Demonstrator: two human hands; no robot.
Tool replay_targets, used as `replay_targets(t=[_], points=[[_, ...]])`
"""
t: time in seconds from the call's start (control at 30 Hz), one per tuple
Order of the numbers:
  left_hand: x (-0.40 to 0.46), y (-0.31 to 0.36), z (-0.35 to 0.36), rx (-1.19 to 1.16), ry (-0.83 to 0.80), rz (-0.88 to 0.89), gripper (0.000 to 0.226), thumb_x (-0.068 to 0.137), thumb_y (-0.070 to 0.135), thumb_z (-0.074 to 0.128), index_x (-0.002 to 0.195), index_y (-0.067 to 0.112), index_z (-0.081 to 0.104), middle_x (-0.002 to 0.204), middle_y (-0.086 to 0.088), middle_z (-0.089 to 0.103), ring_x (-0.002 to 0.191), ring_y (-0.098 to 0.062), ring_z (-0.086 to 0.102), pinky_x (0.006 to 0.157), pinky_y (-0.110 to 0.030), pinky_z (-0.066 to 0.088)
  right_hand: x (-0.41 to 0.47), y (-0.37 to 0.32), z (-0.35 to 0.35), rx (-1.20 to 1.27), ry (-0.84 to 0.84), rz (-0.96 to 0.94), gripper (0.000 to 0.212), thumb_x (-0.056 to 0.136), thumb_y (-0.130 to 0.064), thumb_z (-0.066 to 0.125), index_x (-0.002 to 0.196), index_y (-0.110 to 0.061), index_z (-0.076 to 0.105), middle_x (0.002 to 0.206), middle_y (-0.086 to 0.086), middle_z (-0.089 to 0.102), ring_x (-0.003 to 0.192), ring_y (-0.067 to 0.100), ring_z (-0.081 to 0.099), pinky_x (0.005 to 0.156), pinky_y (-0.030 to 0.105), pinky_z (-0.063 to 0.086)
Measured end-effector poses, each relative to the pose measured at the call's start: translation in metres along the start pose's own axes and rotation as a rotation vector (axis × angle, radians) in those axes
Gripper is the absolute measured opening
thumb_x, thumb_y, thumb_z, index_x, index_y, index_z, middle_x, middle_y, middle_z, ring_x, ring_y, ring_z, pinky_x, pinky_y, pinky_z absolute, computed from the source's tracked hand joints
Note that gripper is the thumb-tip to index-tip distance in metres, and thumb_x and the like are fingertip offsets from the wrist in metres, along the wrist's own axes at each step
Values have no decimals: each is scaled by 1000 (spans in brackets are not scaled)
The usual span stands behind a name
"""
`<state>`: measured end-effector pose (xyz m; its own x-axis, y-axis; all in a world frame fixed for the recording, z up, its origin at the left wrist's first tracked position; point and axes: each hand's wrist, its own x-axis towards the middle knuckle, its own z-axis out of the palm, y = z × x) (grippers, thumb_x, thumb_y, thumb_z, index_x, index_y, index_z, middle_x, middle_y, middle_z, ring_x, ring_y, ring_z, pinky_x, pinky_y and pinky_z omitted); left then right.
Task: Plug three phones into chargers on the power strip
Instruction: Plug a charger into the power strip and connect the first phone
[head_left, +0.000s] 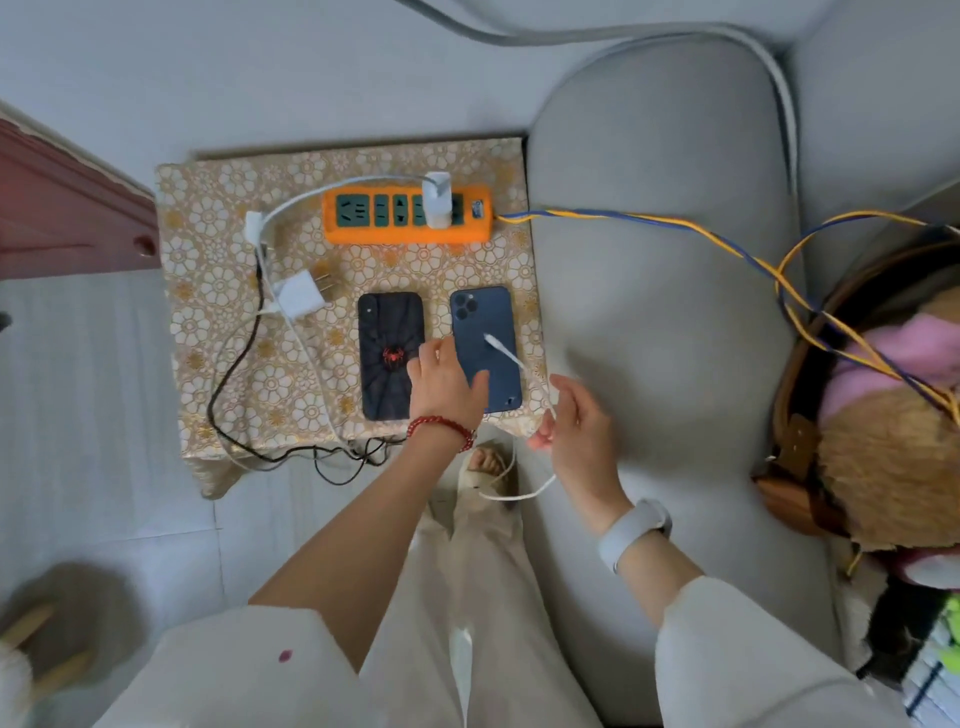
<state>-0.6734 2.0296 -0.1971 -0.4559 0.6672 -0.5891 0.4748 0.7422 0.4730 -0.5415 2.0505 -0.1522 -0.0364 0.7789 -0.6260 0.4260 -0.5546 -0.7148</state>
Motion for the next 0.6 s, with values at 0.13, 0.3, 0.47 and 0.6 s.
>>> replay_targets(t=[0.13, 0.3, 0.47, 0.6], points=[[11, 24, 35, 112, 93, -178, 107, 68, 60, 63, 142, 14, 1, 149, -11, 16, 131, -34, 20, 98, -52, 33, -5, 1, -4, -77, 79, -119, 25, 96, -24, 40, 107, -17, 62, 81, -1, 65, 64, 7, 60, 65, 40, 59], [6, 30, 49, 228, 160, -178, 98, 70, 50, 65, 142, 22, 4, 150, -13, 15, 131, -34, 22, 93, -52, 35, -6, -7, -9, -170, 64, -174, 29, 95, -13, 37, 117, -12, 56, 83, -1, 59, 78, 20, 56, 80, 51, 54], [5, 27, 27, 159, 101, -150, 95, 68, 33, 66, 141, 27, 6, 145, -14, 22, 126, -35, 26, 93, -53, 34, -8, -15, -15, -321, 71, -275, 32, 94, -18, 40, 123, -16, 52, 87, 10, 67, 81, 28, 63, 75, 34, 49], [2, 26, 1, -90, 9, -192, 100, 66, 29, 68, 141, 29, 2, 145, -15, 24, 127, -39, 29, 99, -56, 32, -10, -21, -18, -455, 63, -391, 26, 94, -19, 45, 111, -9, 61, 71, 14, 67, 64, 31, 59, 59, 29, 40]])
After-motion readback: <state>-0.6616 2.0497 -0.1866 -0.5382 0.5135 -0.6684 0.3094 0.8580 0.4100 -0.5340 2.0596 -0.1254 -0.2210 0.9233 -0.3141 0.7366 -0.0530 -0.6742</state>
